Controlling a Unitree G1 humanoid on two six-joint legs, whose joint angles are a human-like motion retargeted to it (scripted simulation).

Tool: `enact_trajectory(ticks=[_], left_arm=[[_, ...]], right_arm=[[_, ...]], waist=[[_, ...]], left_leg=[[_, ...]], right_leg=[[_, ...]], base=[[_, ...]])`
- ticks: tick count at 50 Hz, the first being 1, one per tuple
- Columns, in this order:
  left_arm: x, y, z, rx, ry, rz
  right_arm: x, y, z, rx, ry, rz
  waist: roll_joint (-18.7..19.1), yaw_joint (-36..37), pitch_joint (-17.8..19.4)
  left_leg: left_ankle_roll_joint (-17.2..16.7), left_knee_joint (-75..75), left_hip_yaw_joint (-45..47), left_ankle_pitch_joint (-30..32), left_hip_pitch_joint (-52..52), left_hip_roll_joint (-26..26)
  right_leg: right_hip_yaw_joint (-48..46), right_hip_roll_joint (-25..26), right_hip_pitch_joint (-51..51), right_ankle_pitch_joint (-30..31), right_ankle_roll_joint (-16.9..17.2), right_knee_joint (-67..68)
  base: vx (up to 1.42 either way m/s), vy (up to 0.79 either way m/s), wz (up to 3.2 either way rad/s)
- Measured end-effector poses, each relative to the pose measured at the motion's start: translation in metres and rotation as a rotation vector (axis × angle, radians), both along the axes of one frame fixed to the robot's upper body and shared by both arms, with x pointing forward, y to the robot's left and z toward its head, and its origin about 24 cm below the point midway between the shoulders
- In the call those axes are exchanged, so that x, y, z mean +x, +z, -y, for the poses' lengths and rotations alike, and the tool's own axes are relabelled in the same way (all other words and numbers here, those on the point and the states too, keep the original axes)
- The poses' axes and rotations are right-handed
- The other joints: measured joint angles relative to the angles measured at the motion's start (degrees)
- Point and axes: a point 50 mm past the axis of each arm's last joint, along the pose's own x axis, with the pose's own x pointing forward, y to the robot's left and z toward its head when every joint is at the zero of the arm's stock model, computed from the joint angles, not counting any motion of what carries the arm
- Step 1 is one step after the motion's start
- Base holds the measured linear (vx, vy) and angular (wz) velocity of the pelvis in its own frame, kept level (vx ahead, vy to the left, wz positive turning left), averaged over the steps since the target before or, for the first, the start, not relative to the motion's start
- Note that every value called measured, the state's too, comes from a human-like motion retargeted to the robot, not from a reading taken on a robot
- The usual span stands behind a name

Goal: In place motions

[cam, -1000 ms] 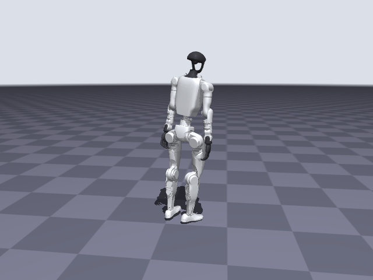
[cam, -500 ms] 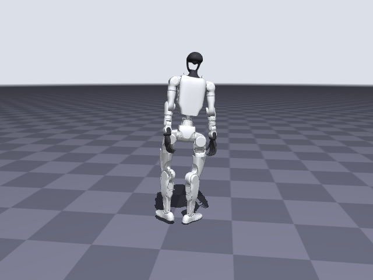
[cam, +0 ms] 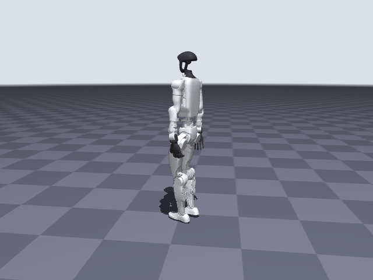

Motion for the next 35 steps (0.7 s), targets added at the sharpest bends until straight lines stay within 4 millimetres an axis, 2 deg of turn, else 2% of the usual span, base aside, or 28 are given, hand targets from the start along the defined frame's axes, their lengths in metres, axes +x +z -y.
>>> enact_trajectory(ticks=[2,3,5,8,12,17,20,23,25,29,33,35], left_arm=[[0.008,0.002,-0.016,0.036,-0.113,0.007],[0.011,0.003,-0.022,0.057,-0.171,0.007],[0.018,0.004,-0.028,0.093,-0.258,0.019],[0.026,0.004,-0.028,0.092,-0.294,0.055],[0.027,0.004,-0.027,0.081,-0.305,0.069],[0.031,0.005,-0.026,0.088,-0.345,0.053],[0.025,0.003,-0.019,0.057,-0.329,0.033],[0.019,0.003,-0.018,0.04,-0.298,0.023],[0.018,0.003,-0.019,0.046,-0.278,0.018],[0.008,0.002,-0.016,0.054,-0.235,-0.011],[-0.011,0.0,-0.003,0.035,-0.139,-0.042],[-0.021,0.0,0.002,0.02,-0.09,-0.058]], right_arm=[[0.0,0.0,0.0,0.004,0.003,0.0],[-0.001,0.0,0.0,0.009,-0.004,-0.005],[-0.001,0.0,0.001,0.01,-0.02,-0.002],[0.002,0.001,0.004,-0.019,-0.013,0.032],[-0.002,0.001,0.007,-0.032,-0.037,0.039],[-0.006,0.001,0.004,0.019,-0.148,0.011],[-0.005,0.001,0.006,0.009,-0.178,0.033],[0.002,0.002,0.01,-0.007,-0.152,0.051],[0.01,0.002,0.011,-0.013,-0.138,0.056],[0.016,0.003,0.013,-0.018,-0.169,0.04],[0.007,0.004,0.018,-0.031,-0.189,-0.003],[0.001,0.004,0.02,-0.042,-0.188,-0.021]], waist=[[-1.6,2.5,0.9],[-2.1,3.4,1.4],[-2.9,6.4,1.8],[-1.9,4.9,1.6],[-0.9,-0.2,0.7],[-1.7,-2.7,2.7],[-1.6,-4.3,2.8],[-0.4,-7.7,2.3],[0.1,-9.2,2.3],[1.3,-8.6,1.5],[2.4,-5.7,-2.2],[1.6,-5.7,-4.2]], left_leg=[[0.1,0.9,0.2,0.0,0.4,-0.6],[0.3,1.3,-0.1,0.2,0.7,-0.9],[0.6,1.4,0.9,0.6,1.0,-0.9],[1.0,1.3,1.0,0.3,0.9,0.3],[1.7,1.4,3.2,-0.9,0.1,1.3],[1.8,0.2,11.4,-3.1,1.2,2.9],[1.9,-1.1,17.3,-5.3,1.9,4.1],[1.4,-1.9,24.0,-7.9,2.1,6.5],[0.9,-2.4,29.3,-9.5,2.6,8.0],[-1.6,-3.1,43.6,-12.6,5.2,11.0],[-4.5,-3.1,58.0,-14.3,7.7,13.2],[-5.5,-2.5,63.4,-14.9,8.9,12.6]], right_leg=[[-14.3,-6.7,2.1,0.7,0.1,0.9],[-16.2,-7.2,3.0,1.2,0.4,1.1],[-9.1,-5.6,2.5,2.6,2.4,2.3],[-13.3,-6.2,2.8,4.8,2.2,1.4],[-10.8,-4.4,1.1,5.0,1.4,0.6],[-5.5,-2.6,-1.1,6.5,0.3,-2.4],[-5.7,-1.6,-1.7,4.9,2.1,-5.8],[-20.7,-4.0,-1.1,0.7,2.9,-7.1],[-29.6,-5.2,-0.1,-0.1,2.0,-6.8],[-40.5,-7.7,2.0,0.0,1.0,-3.3],[-47.2,-10.0,3.8,-0.2,-0.6,-2.2],[-49.4,-10.3,5.4,-0.2,4.3,-6.0]], base=[[0.12,-0.06,0.37],[0.12,-0.07,0.27],[0.07,-0.07,0.06],[0.02,-0.02,-0.07],[0.08,0.0,-0.66],[-0.04,-0.08,-1.64],[0.01,-0.13,-2.45],[0.03,-0.19,-2.8],[-0.01,-0.25,-3.17],[0.14,-0.21,-3.24],[0.44,-0.25,-2.96],[0.47,-0.25,-2.23]])
